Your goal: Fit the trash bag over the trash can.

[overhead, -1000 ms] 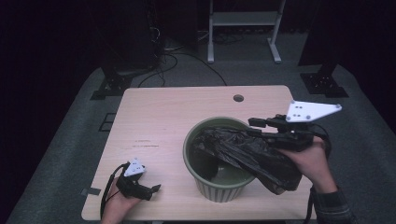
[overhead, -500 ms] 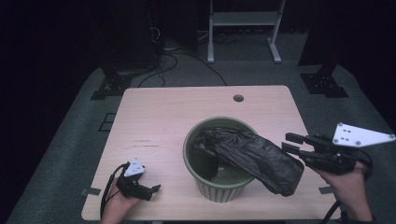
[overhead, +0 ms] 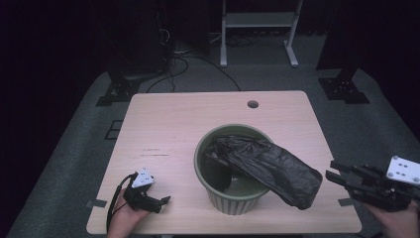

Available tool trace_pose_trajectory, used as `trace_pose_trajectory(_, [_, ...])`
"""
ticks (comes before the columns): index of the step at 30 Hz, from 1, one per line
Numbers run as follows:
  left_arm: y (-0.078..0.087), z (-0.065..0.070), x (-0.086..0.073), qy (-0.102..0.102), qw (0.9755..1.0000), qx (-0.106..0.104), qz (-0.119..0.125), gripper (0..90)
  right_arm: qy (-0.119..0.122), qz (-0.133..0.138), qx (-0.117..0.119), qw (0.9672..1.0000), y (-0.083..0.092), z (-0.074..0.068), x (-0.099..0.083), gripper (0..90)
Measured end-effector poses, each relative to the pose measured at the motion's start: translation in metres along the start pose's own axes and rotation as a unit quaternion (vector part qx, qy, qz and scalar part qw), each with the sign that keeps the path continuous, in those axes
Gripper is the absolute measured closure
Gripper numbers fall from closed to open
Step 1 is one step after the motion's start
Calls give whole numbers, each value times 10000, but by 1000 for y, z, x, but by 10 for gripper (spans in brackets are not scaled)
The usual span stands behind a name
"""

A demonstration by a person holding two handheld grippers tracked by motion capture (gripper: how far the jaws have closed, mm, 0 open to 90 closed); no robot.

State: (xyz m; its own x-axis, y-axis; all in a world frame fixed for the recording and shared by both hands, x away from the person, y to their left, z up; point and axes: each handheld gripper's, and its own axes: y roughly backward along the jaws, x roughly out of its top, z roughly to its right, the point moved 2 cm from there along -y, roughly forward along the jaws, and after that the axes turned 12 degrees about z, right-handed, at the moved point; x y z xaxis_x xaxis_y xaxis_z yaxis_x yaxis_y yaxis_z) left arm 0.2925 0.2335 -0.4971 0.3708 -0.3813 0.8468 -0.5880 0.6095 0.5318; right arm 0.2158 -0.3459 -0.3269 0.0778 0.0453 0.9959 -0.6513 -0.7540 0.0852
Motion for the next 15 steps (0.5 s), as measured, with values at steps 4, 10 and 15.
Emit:
trace_pose_trajectory(4, [0,0,0,2,10000,-1,-1,0,-42,-65,-7,10000,4,0,-10,599])
trace_pose_trajectory(10, [0,0,0,2,10000,3,-8,0,-119,-175,115,9997,-7,0,-22,595])
trace_pose_trajectory(15, [0,0,0,9,10000,-1,21,0,-95,-217,308,9992,-22,-3,-24,696])
